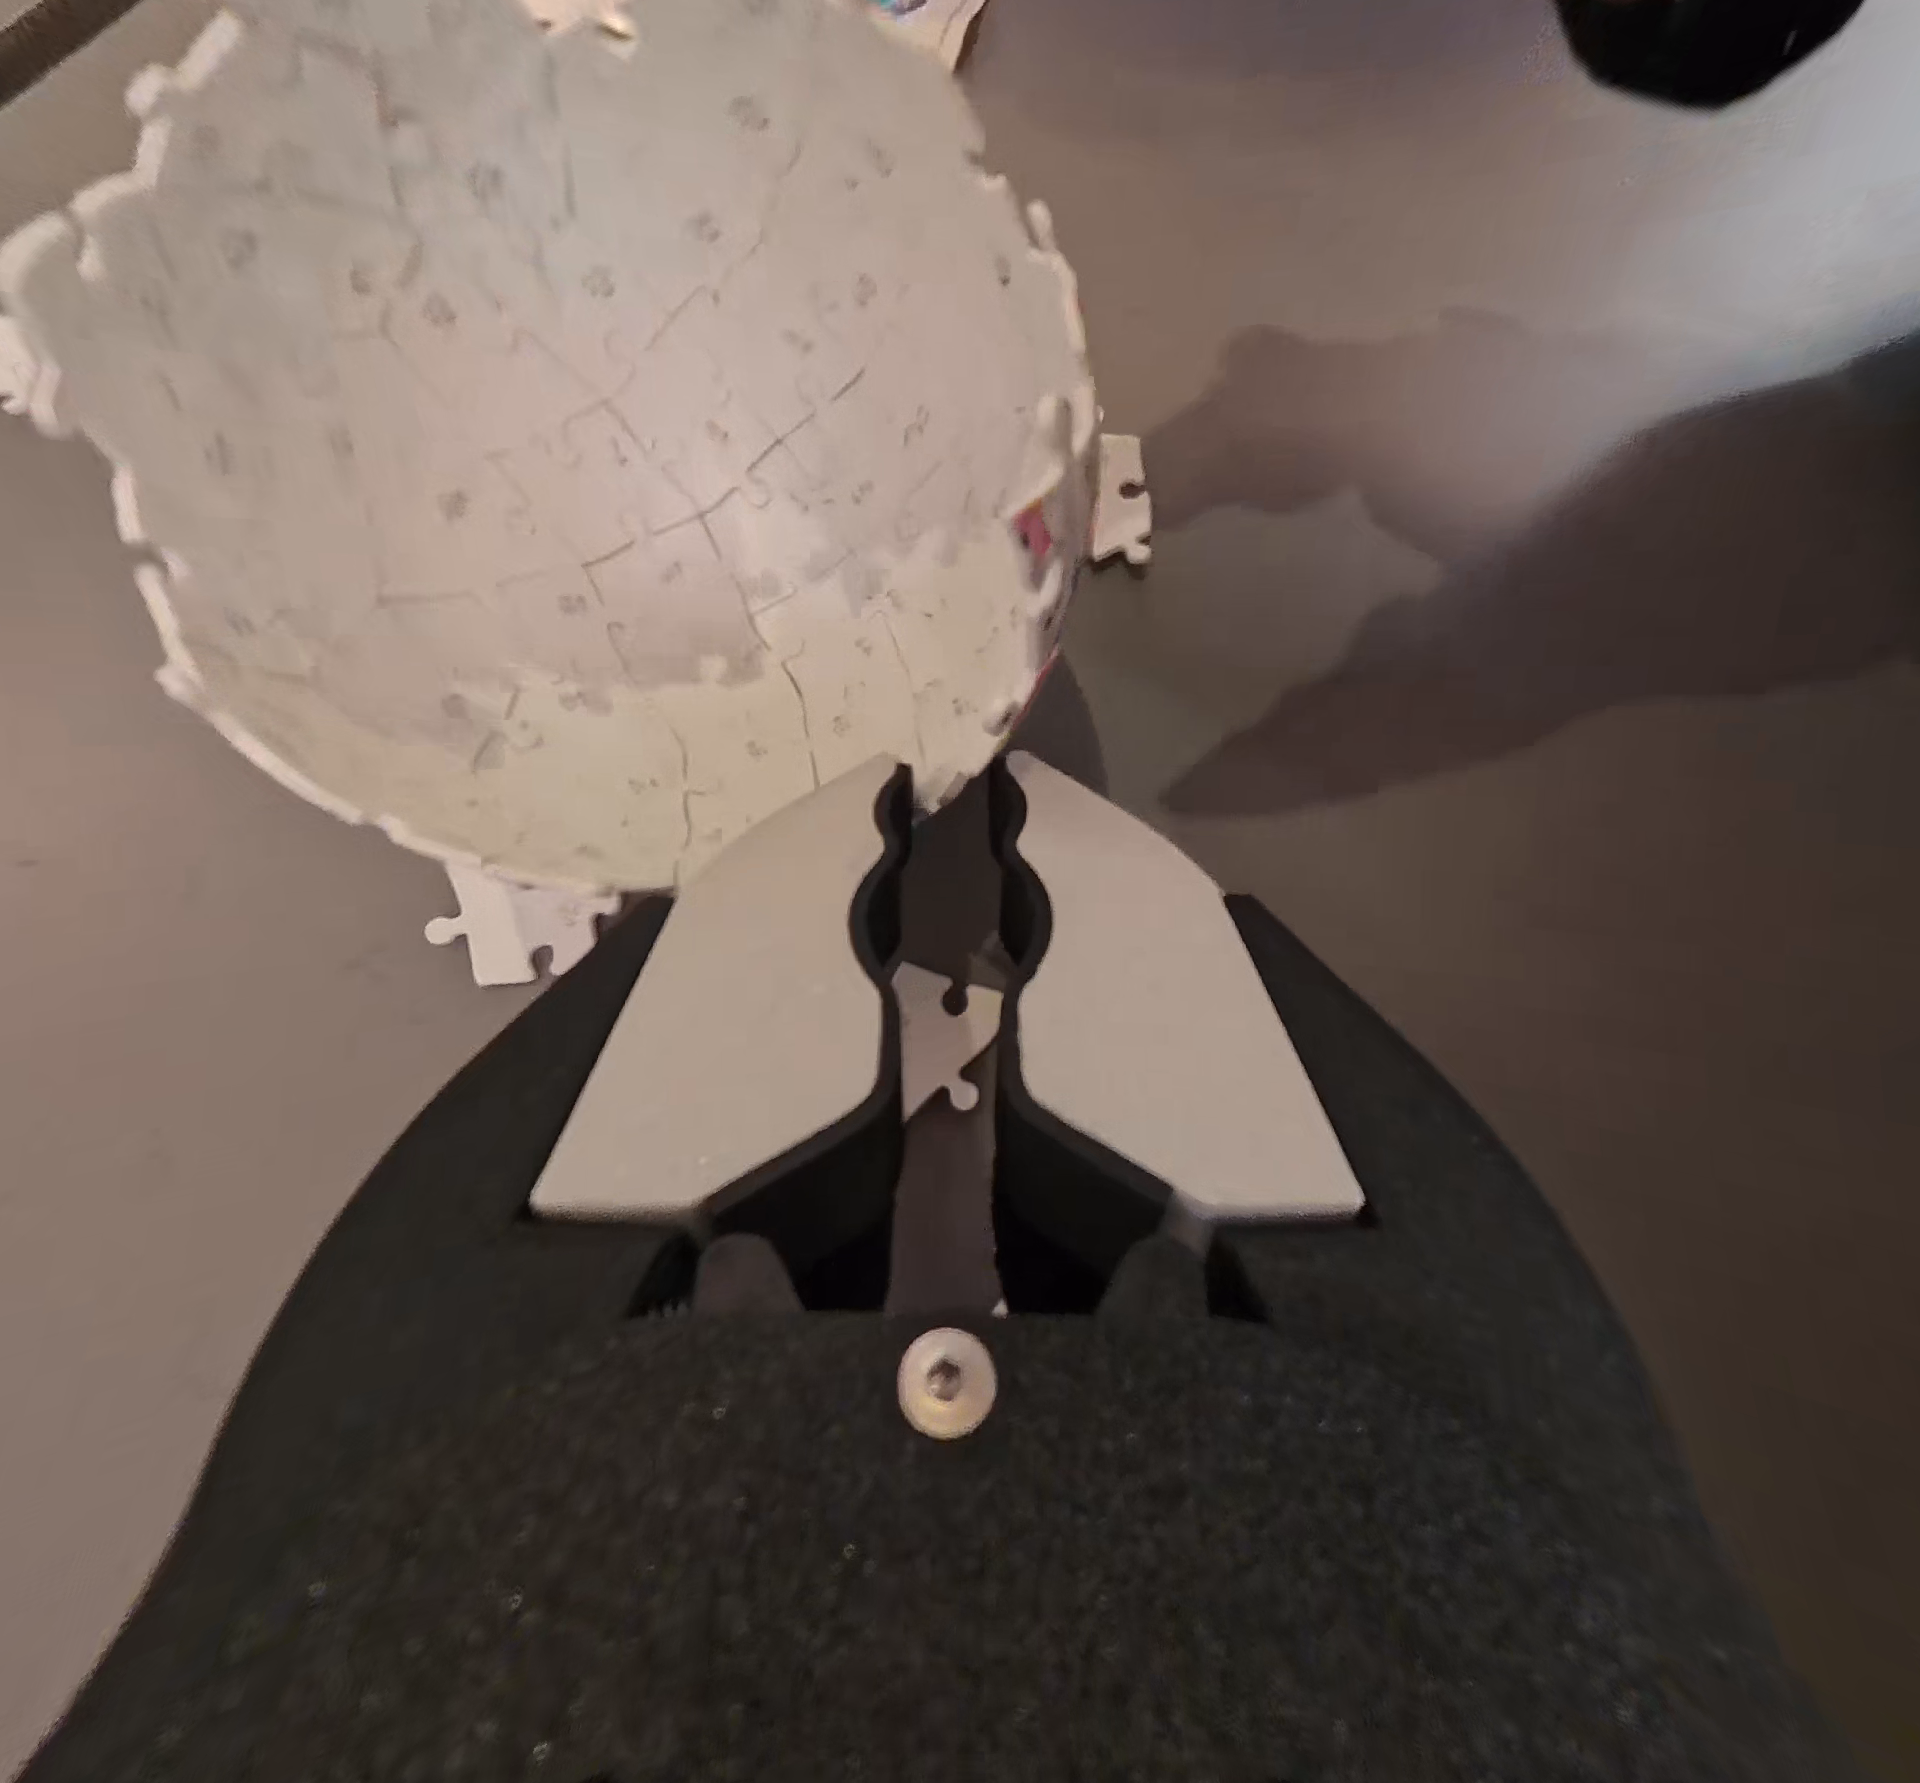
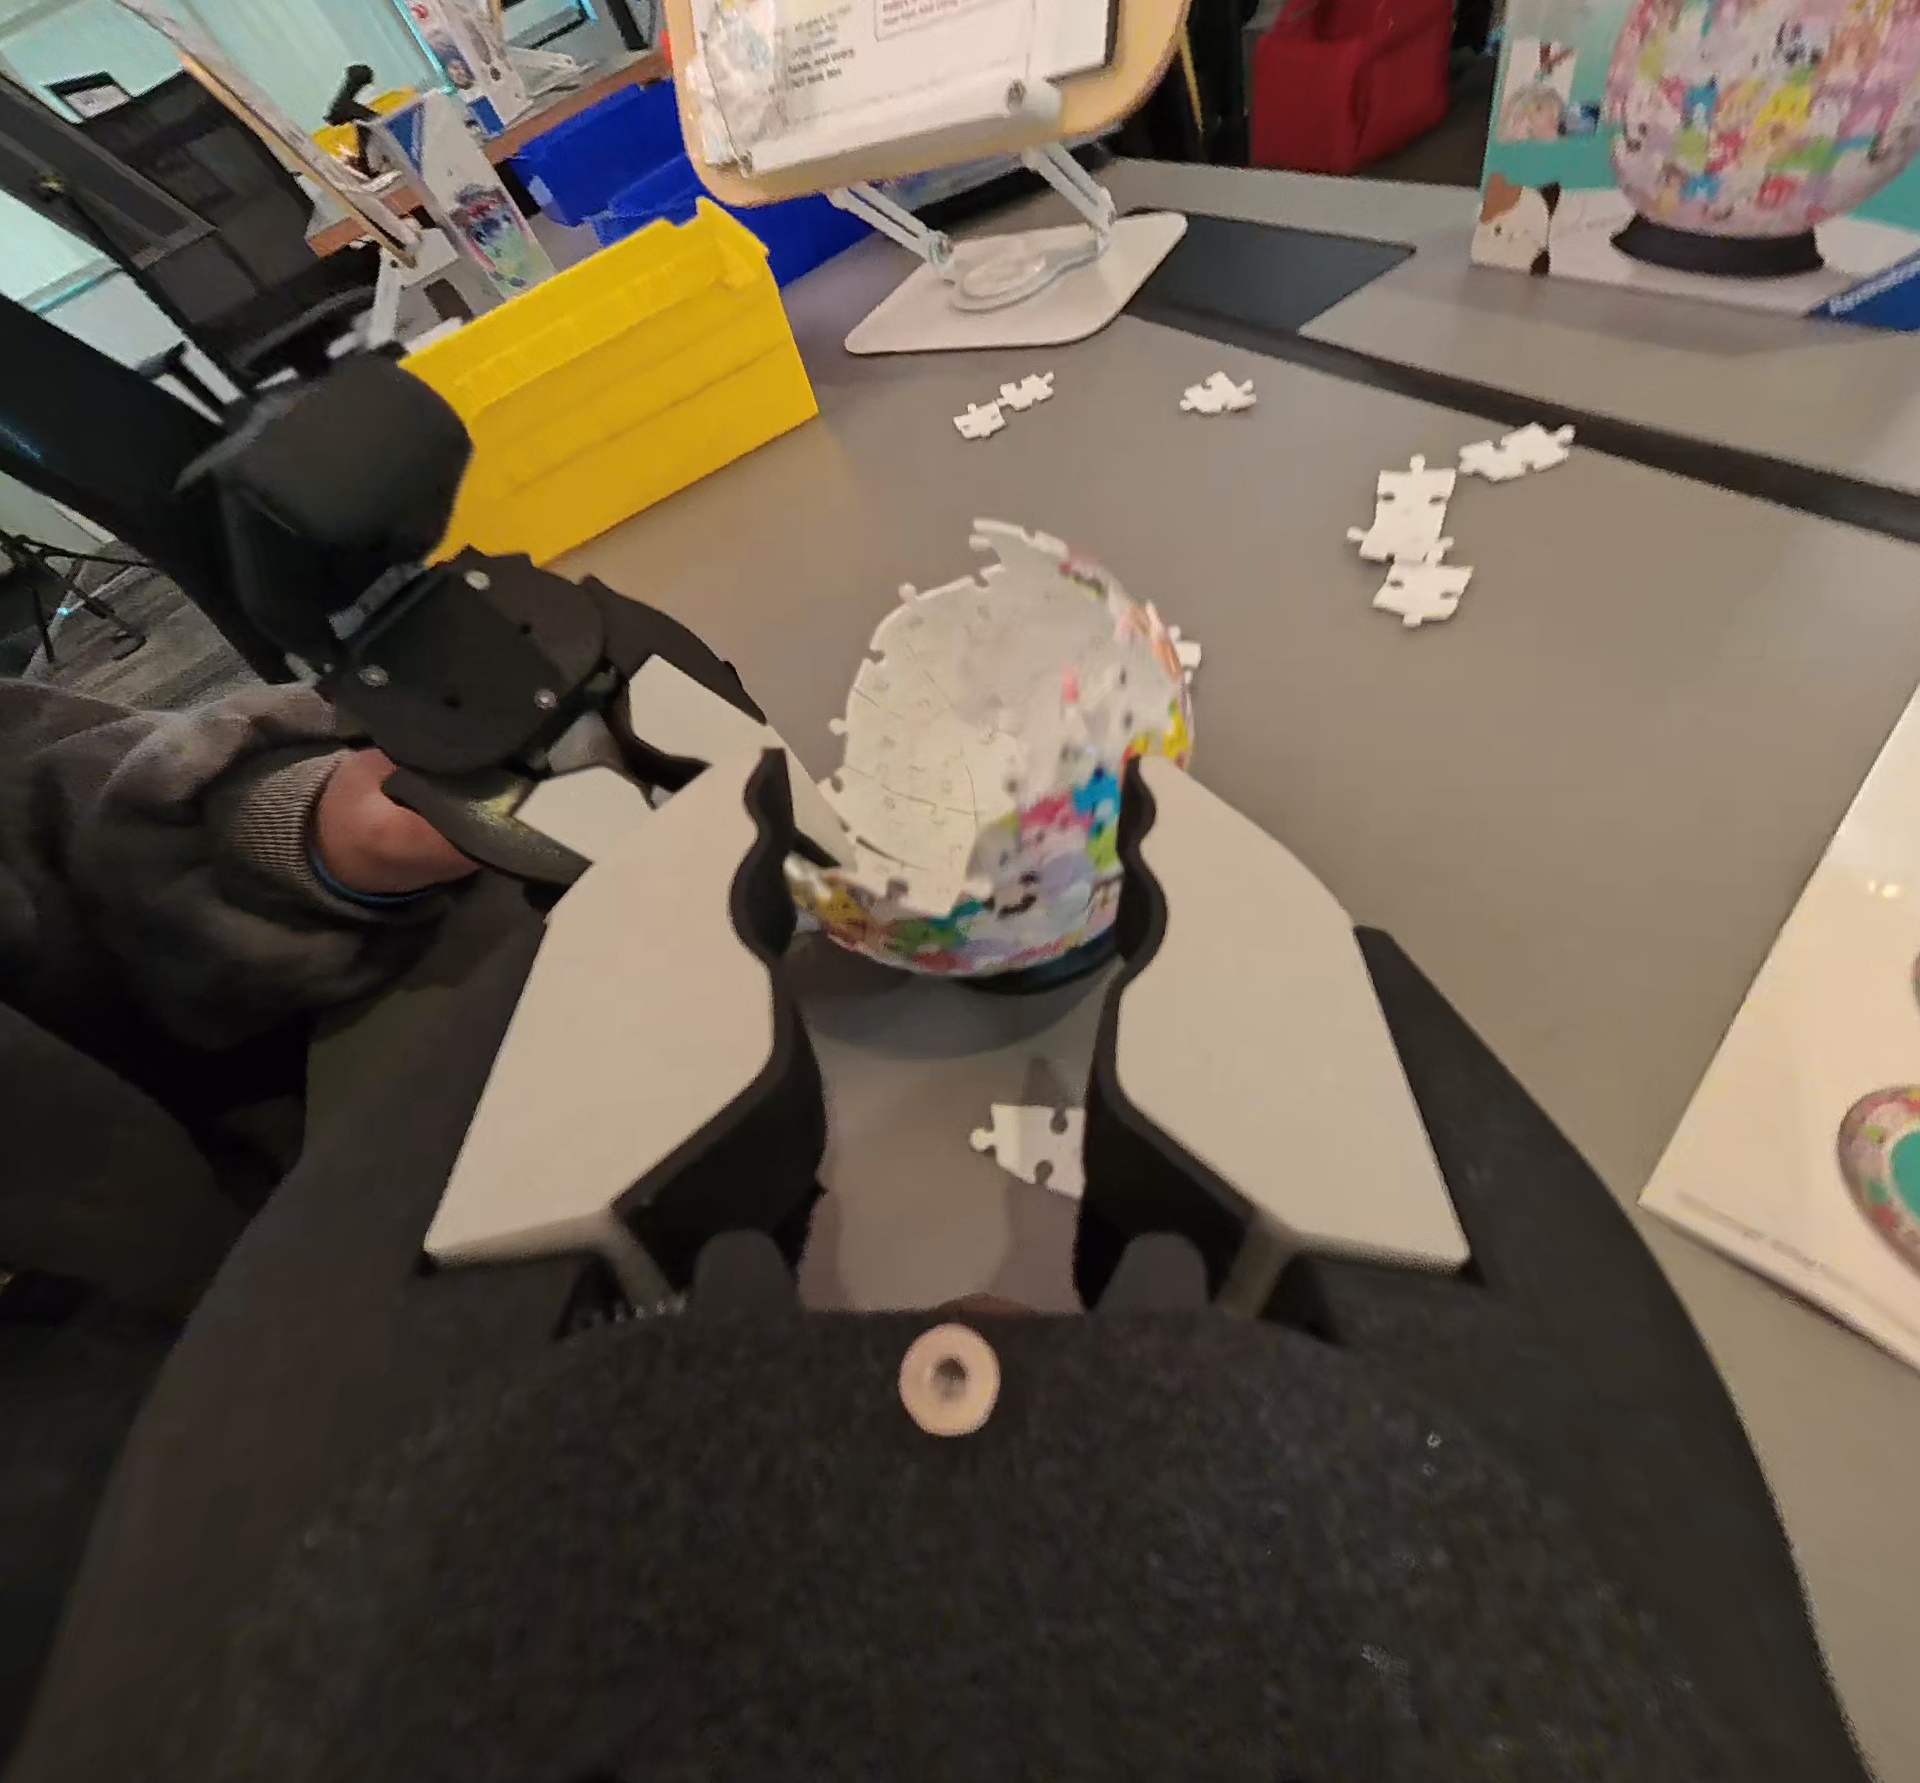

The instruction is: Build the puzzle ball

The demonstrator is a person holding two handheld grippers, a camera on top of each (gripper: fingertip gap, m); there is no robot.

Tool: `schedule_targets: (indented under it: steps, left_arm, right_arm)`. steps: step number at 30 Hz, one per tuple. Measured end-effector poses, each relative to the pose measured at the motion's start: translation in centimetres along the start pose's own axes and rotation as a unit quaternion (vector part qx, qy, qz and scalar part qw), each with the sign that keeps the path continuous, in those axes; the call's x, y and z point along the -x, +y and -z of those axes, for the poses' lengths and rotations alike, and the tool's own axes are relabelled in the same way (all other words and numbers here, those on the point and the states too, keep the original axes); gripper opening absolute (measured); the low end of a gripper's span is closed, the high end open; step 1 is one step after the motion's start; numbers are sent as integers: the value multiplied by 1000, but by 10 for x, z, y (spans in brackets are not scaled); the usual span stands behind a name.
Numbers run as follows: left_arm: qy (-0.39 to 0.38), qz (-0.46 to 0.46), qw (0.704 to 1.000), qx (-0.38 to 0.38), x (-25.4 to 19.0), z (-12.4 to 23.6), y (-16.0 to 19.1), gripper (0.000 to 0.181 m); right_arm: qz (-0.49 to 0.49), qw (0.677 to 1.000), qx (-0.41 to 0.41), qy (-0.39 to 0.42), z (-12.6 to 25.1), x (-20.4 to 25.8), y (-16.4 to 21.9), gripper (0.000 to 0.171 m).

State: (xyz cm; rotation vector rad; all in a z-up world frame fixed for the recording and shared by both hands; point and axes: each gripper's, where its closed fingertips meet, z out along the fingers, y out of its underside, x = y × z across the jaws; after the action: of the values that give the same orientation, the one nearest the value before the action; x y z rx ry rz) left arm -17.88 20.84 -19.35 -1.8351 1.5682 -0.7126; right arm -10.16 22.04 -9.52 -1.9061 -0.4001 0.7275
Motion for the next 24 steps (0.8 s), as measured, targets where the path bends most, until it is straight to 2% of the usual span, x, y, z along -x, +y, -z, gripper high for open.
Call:
schedule_targets:
  steps: [6, 9, 11, 15, 18, 21, 23, 24]
  left_arm:
    - [13, -3, 1000, 6, -3, 5, 3, 15]
    - [38, 0, 999, 0, -15, 16, -3, 32]
    - [54, 4, 998, -15, -22, 29, -10, 38]
    - [82, 35, 994, -68, -23, 58, -42, 38]
    - [82, 73, 991, -75, -3, 61, -62, 30]
    - [59, 96, 994, -6, 20, 40, -59, 16]
    - [27, 94, 995, 23, 33, 24, -57, 0]
    - [0, 91, 995, 31, 41, 17, -56, 0]
  right_arm:
    - [14, 996, -43, -80, -4, -9, -28, 58]
    - [-10, 991, -71, -115, -8, -24, -34, 52]
    - [-19, 988, -75, -131, -13, -35, -32, 49]
    - [-15, 991, -48, -126, -30, -54, -18, 36]
    - [25, 990, -7, -138, -45, -60, -6, 14]
    - [32, 978, 17, -204, -57, -59, -3, 0]
    - [25, 970, 16, -243, -64, -60, -5, 0]
    - [25, 965, 13, -261, -66, -59, -6, 0]
